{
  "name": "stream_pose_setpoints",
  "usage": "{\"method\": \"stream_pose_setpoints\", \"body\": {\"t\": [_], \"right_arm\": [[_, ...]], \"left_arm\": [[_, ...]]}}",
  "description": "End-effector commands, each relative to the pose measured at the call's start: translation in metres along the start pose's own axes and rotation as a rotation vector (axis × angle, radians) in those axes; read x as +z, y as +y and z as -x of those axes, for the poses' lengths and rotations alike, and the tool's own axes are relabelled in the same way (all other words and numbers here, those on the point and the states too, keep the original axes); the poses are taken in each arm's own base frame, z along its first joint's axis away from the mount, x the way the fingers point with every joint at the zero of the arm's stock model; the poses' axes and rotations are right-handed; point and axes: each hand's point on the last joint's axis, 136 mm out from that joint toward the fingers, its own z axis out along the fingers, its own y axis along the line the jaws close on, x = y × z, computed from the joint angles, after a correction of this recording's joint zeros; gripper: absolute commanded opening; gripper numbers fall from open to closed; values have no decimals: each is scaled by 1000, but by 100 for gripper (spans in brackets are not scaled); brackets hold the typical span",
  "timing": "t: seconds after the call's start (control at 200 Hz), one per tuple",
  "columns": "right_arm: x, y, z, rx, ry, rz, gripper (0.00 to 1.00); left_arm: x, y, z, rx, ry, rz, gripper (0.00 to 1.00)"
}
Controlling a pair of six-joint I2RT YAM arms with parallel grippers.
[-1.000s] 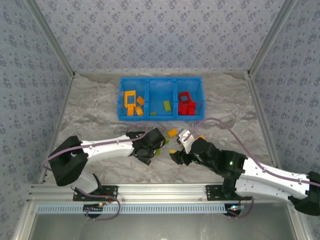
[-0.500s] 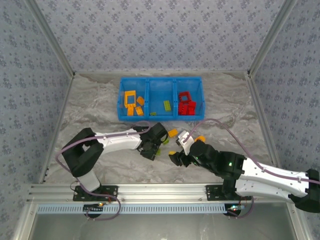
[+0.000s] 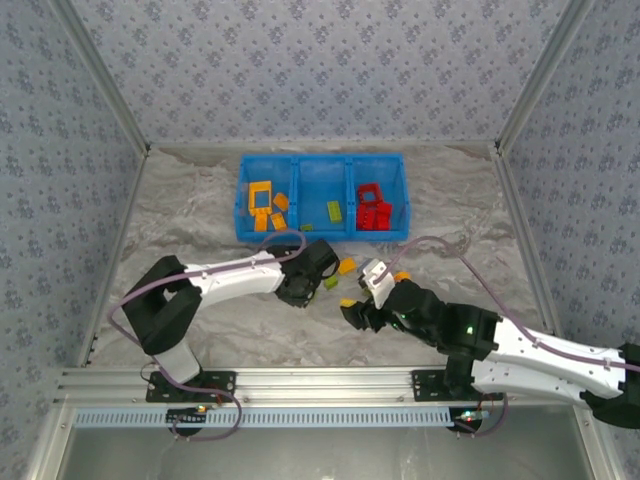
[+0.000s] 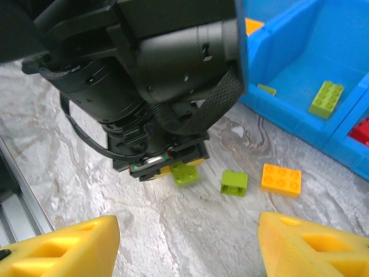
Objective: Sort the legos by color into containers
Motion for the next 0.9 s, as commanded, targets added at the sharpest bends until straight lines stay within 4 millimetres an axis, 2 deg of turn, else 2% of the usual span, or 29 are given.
{"method": "stream_pose_setpoints", "body": {"t": [0.0,0.125,0.265,0.41,0.505,0.545,0.705,0.894], "right_arm": [[-19,-6,49,21,-148,-12,68],[-21,-13,67,38,-203,-29,70],[-16,-32,82,77,-239,-111,70],[-10,-52,93,96,-276,-240,70],[-3,-58,99,90,-297,-291,70],[2,-59,99,88,-293,-305,70],[15,-56,102,96,-276,-297,70],[23,-55,90,108,-239,-292,70]], "left_arm": [[-55,-48,31,270,-143,-103,14],[-76,-88,40,498,-187,-118,14],[-72,-124,55,645,-199,-99,14],[-41,-156,64,734,-123,-76,16],[-21,-168,72,777,-122,-31,17],[-19,-178,77,786,-141,-29,17],[18,-188,87,787,-112,-16,19],[47,-191,86,796,-70,-5,27]]}}
